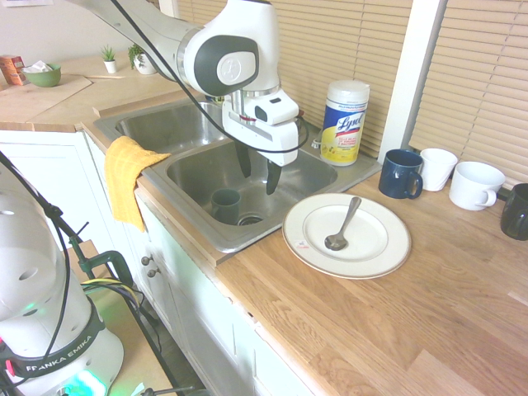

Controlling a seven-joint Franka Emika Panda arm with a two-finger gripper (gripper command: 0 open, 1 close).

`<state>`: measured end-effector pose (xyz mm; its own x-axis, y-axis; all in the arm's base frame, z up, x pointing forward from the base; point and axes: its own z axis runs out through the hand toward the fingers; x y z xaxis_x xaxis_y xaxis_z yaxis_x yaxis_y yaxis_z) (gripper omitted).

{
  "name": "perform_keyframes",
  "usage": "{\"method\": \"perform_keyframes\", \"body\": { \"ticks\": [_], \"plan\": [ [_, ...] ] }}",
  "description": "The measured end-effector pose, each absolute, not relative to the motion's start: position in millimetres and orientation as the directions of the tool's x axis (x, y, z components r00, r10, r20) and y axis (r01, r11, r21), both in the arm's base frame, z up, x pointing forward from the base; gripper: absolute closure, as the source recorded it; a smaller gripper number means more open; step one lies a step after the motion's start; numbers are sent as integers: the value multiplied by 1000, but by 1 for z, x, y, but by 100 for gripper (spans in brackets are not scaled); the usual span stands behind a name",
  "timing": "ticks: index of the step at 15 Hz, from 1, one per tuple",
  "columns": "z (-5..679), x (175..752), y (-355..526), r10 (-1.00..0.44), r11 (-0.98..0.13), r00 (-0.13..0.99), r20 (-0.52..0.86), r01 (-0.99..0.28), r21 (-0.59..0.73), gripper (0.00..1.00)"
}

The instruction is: Put the spoon into the sink

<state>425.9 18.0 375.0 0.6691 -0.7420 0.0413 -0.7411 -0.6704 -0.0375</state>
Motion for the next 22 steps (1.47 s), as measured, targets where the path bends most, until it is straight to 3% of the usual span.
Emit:
{"method": "perform_keyframes", "body": {
  "ticks": [9, 18, 19, 22],
  "plan": [
    [401, 432, -58, -711, -703, 700, 62, -706, -82, 0],
    [372, 466, -117, -556, -830, 829, 62, -557, 8, 0],
    [369, 471, -118, -554, -831, 830, 66, -556, 10, 100],
    [359, 488, -128, -561, -826, 823, 91, -563, 5, 100]
  ]
}}
